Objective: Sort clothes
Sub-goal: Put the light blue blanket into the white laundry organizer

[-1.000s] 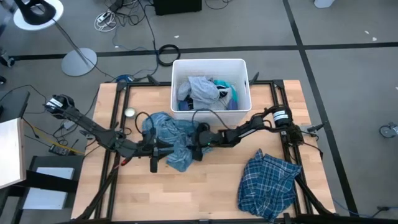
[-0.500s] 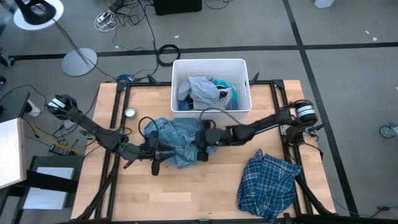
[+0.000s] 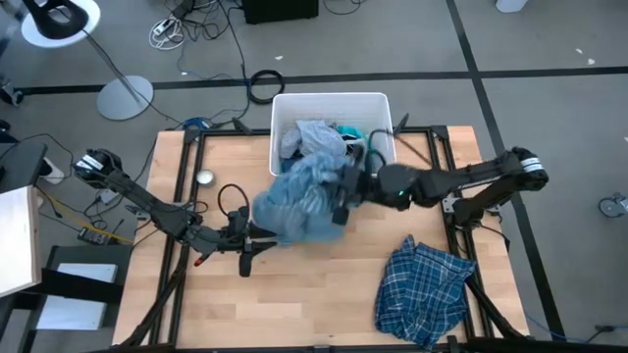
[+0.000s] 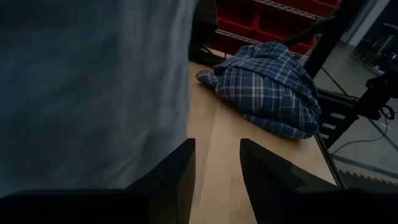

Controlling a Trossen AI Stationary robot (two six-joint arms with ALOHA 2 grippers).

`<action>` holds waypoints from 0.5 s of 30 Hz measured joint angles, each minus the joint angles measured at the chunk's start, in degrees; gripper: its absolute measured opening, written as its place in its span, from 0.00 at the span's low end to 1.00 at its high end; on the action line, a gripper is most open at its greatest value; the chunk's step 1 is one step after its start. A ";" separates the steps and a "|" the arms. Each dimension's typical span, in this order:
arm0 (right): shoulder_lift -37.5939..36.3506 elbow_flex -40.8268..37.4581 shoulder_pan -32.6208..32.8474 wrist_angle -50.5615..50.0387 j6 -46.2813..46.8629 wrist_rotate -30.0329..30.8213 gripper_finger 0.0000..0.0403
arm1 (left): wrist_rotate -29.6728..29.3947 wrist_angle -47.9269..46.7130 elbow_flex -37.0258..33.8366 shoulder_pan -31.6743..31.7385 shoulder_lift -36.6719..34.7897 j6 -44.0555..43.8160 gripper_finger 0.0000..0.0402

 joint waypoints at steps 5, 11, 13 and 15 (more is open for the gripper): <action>-0.78 6.95 -3.33 -0.74 -7.84 3.01 0.09 | -0.02 0.09 0.00 0.00 0.00 0.02 0.33; -0.34 17.22 -8.93 -0.80 -13.44 2.54 0.09 | -0.03 -0.03 0.00 0.00 0.00 0.02 0.33; -0.34 20.83 -10.92 -0.76 -14.94 1.84 0.09 | -0.04 0.00 0.00 0.00 0.00 0.02 0.33; -0.34 24.46 -13.20 -0.54 -15.86 0.66 0.09 | -0.04 -0.11 0.00 0.00 0.00 0.04 0.33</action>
